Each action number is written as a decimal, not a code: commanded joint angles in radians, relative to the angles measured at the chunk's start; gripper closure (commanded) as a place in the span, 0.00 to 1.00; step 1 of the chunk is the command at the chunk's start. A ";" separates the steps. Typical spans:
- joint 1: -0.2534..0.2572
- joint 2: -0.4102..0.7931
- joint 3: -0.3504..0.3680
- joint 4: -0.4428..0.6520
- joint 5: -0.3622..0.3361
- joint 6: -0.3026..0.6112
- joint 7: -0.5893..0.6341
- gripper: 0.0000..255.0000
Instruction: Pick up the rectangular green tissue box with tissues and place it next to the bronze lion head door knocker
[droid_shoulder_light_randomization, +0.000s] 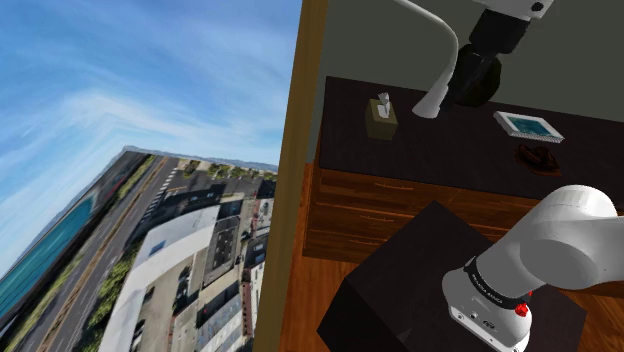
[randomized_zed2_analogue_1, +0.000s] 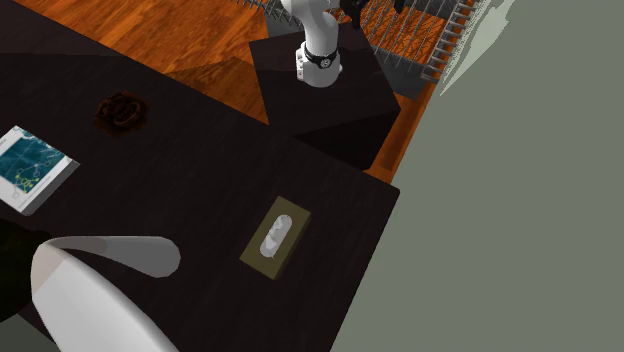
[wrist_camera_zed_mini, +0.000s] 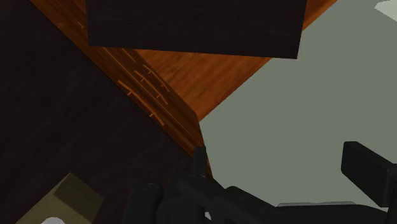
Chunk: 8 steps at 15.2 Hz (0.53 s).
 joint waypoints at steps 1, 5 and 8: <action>0.000 0.000 0.000 0.000 0.000 0.000 0.000 0.00; -0.015 0.107 -0.022 0.003 -0.063 0.091 -0.053 0.00; -0.027 0.195 -0.038 0.017 -0.109 0.158 -0.087 0.00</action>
